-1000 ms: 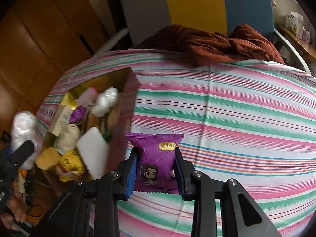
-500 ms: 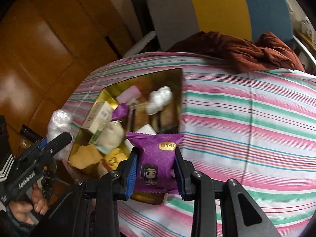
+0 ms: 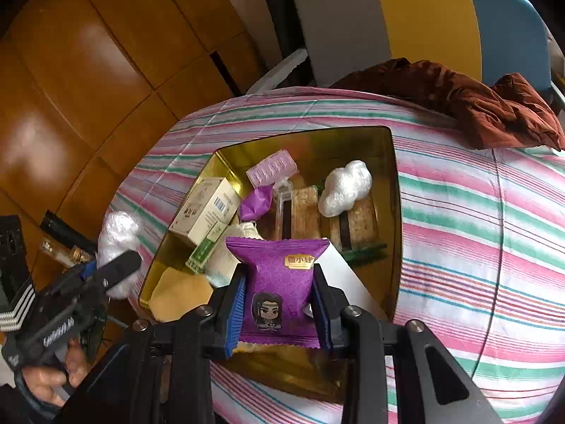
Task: Organize objects
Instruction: 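Carry the white ball and purple packet into the gold tray and release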
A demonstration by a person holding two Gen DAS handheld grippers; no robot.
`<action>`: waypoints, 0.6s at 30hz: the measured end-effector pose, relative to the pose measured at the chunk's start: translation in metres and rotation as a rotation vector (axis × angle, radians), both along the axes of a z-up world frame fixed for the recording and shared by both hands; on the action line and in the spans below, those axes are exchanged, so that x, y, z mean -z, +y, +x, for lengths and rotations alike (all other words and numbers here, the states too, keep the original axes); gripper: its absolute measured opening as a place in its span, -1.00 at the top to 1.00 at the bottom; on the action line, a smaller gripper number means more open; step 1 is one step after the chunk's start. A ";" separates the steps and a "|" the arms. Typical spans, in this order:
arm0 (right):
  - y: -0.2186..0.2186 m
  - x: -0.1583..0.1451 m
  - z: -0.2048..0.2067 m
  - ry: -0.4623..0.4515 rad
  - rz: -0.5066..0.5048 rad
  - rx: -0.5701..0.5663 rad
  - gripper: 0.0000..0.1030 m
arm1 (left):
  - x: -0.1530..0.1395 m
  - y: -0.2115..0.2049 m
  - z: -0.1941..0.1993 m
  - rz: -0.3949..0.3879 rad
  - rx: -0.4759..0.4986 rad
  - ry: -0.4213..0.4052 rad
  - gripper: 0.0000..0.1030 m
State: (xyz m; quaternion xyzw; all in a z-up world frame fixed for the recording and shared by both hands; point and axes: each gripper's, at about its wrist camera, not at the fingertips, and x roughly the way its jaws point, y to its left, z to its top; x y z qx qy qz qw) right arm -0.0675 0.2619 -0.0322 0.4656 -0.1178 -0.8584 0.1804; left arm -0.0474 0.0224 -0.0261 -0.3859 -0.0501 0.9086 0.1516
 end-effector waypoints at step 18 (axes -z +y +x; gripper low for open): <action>0.013 0.016 -0.041 -0.035 -0.026 0.089 0.10 | 0.018 0.062 -0.052 0.000 0.084 -0.039 -0.15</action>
